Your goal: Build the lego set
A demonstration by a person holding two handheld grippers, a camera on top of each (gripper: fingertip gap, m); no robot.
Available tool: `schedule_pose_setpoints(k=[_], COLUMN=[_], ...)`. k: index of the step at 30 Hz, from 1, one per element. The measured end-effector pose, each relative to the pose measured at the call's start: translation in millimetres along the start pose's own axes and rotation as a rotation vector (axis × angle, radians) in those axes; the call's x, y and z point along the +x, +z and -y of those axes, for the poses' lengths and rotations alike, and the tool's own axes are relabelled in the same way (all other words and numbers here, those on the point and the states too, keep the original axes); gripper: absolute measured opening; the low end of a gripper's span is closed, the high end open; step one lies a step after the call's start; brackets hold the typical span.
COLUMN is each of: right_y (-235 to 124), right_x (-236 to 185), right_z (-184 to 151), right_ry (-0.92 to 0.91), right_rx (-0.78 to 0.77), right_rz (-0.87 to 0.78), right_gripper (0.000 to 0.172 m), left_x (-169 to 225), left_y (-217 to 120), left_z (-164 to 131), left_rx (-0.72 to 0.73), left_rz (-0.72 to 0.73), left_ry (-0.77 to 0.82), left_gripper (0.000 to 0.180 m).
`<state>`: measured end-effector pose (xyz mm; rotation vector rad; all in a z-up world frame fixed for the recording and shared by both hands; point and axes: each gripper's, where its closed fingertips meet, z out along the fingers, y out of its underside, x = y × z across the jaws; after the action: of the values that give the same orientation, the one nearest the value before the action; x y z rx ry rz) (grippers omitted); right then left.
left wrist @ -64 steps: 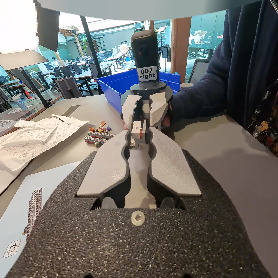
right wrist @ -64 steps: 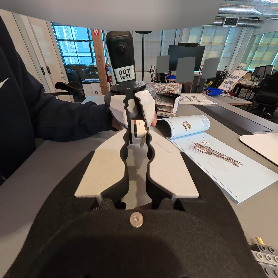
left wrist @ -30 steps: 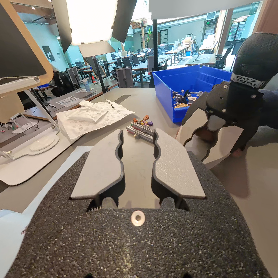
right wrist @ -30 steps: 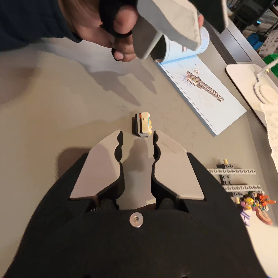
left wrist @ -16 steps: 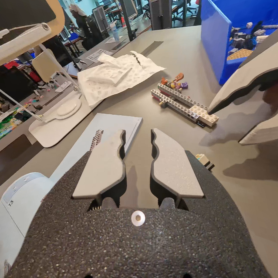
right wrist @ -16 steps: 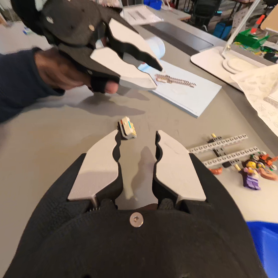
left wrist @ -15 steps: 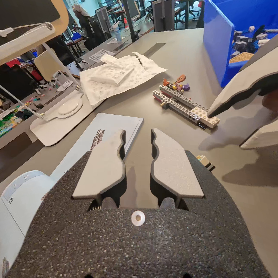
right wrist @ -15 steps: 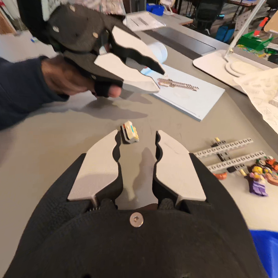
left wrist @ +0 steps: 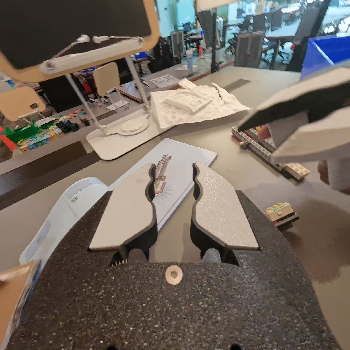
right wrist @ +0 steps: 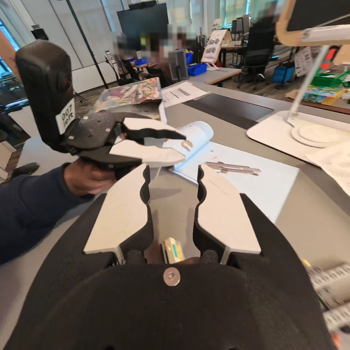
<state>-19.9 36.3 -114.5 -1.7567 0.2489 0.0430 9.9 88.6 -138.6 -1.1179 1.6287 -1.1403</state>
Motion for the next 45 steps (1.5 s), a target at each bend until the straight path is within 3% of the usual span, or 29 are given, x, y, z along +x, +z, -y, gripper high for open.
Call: schedule_pose_setpoints(k=[5,8,11,16,22,31,36,40,45], right_y=[41.8,72.8,95.2,132.1,157.5,175.4,162.2,139.2,126.3], right_x=[-84.9,-123.9,-150.8,-182.3,-213.3,-189.4,-142.4,-94.6,-75.7], right_z=[-6.3,-18.7,-13.1,-13.2,-20.3,-36.8,-30.7,-30.3,-33.1], right_ry=[-0.017,-0.052,-0.014,-0.036,-0.004,0.067,-0.080,-0.101,-0.136], right_rx=[0.046,0.055,0.103,0.092,0.025,-0.123,-0.079,-0.075,-0.095], right_rz=[0.193,0.248,0.336,0.420,0.538,0.393,0.129,-0.117,-0.245], right_gripper=[0.042,0.042,0.040,0.038,0.039,0.039,0.035,0.038,0.042], left_x=[-51.7,-73.9,-95.3,-108.6,-94.3,-76.5,-68.7,-53.6,-37.1], left_y=[-64.1,-95.1,-105.2,-63.5,10.4,78.6,97.3,103.9,113.5], left_z=[-8.6,-5.8,14.8,49.8,45.0,7.5,22.2,11.6,-3.9], left_rx=[0.018,-0.030,-0.118,-0.262,-0.497,-0.757,-0.710,-0.725,-0.773], left_rz=[0.173,0.171,0.119,-0.112,-0.364,-0.538,-0.522,-0.549,-0.595], left_ry=[-0.134,-0.134,-0.060,0.011,0.162,0.330,0.316,0.312,0.329], left_gripper=[0.040,0.043,0.048,0.054,0.058,0.058,0.058,0.058,0.058])
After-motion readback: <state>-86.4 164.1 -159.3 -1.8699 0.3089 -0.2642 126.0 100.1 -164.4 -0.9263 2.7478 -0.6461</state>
